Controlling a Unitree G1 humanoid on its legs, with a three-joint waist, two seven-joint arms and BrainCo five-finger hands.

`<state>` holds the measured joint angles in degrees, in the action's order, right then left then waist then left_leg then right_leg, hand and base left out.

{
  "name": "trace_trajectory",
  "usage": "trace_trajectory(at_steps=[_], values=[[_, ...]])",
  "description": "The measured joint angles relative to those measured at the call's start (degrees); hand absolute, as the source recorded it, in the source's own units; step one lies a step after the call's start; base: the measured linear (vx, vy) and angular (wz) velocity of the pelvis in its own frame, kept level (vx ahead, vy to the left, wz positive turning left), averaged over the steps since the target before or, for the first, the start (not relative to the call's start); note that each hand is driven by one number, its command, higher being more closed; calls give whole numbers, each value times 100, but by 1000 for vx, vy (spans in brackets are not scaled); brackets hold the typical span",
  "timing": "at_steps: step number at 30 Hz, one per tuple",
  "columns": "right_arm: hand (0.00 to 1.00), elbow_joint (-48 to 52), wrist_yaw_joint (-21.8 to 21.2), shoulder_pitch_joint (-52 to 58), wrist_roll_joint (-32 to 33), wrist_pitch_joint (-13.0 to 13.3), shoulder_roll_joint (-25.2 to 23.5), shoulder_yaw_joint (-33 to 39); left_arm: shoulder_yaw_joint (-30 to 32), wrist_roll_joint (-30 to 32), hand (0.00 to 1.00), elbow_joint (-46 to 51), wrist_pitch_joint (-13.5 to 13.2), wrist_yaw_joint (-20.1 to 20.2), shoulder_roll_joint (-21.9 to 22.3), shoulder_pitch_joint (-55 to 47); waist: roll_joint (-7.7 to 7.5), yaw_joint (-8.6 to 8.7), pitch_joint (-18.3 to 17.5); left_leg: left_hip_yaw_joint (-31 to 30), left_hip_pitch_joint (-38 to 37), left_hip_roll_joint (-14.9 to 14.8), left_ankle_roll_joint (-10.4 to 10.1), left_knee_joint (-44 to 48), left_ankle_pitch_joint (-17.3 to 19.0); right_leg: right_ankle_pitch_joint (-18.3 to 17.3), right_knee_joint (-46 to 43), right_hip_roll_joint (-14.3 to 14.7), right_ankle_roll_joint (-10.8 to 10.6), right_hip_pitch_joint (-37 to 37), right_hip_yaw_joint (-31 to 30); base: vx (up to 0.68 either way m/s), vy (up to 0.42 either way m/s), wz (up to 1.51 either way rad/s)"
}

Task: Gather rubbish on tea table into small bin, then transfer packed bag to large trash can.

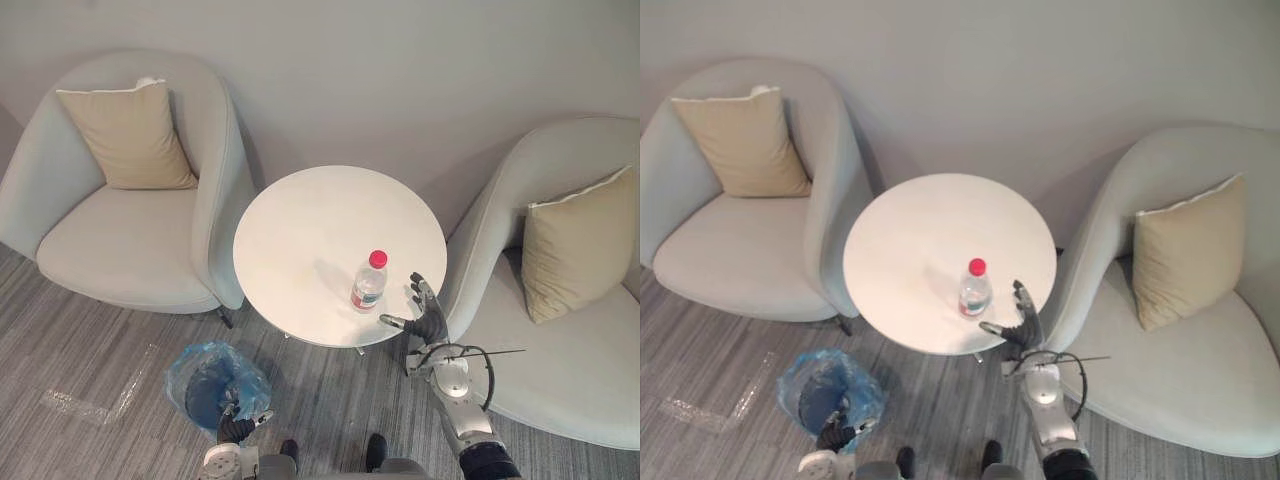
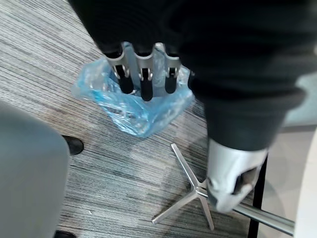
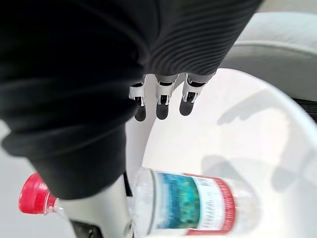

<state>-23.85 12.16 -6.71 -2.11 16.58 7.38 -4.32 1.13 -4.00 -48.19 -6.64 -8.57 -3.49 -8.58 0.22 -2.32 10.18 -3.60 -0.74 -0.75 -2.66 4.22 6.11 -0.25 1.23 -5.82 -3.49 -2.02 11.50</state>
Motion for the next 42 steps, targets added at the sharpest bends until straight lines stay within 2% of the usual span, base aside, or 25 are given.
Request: trace_trajectory(at_steps=[5, 12, 19, 24, 25, 28, 31, 37, 40, 42], values=[[0, -10, 27, -172, 49, 6, -22, 170, -3, -3, 0, 96, -34, 28, 38, 0, 48, -109, 68, -49, 65, 43, 12, 6, -13, 44, 55, -28, 18, 1, 28, -2, 14, 10], [0, -199, 115, -843, 681, 37, -39, 561, 0, -131, 0, 336, -71, 270, 82, 14, 193, -140, 448, -211, 315, 139, 72, 65, -97, 91, 61, -112, -5, 129, 192, -46, 15, 14], [0, -552, 154, -1341, 728, 18, -34, 628, 0, -287, 0, 498, -176, 323, 156, 26, 284, -286, 677, -256, 503, 171, 75, 98, -127, 125, 36, -142, -20, 292, 225, -20, 11, 2], [0, -857, 130, -1868, 937, -41, 162, 629, -4, -407, 0, 633, -190, 345, 220, 126, 456, -346, 989, -344, 786, 203, 74, 296, -127, 125, -117, -176, -20, 513, 277, -35, 23, 9], [100, -945, 130, -1992, 951, -89, 210, 622, -9, -465, 0, 692, -193, 344, 245, 126, 491, -390, 1040, -352, 816, 210, 74, 311, -128, 125, -125, -189, -20, 535, 280, -53, 30, 5], [100, -1133, 98, -2385, 953, -145, 384, 570, -54, -522, 0, 760, -222, 346, 250, 136, 562, -400, 1196, -400, 901, 223, 75, 466, -127, 122, -308, -216, -17, 611, 278, -47, 31, 7], [100, -1275, 48, -2621, 965, -159, 575, 476, -56, -531, 0, 813, -262, 344, 250, 136, 563, -419, 1207, -465, 1048, 232, 75, 514, -128, 121, -359, -238, -15, 734, 288, -63, 23, 10], [100, -1284, 7, -2667, 1055, -189, 617, 346, -54, -638, 0, 815, -264, 349, 251, 137, 562, -445, 1207, -465, 1100, 231, 75, 597, -127, 116, -434, -239, -10, 784, 254, -58, 7, -1], [100, -945, 6, -2561, 1123, -185, 623, 356, -53, -648, 0, 807, -263, 374, 251, 138, 561, -441, 1207, -452, 1098, 242, 74, 602, -127, 117, -434, -232, -11, 790, 228, -49, 2, -3], [100, -291, -35, -2192, 1117, -166, 621, 355, -50, -642, 0, 778, -262, 385, 248, 148, 559, -426, 1206, -447, 1089, 232, 69, 599, -129, 119, -430, -219, -13, 789, 212, -39, -4, -3]])
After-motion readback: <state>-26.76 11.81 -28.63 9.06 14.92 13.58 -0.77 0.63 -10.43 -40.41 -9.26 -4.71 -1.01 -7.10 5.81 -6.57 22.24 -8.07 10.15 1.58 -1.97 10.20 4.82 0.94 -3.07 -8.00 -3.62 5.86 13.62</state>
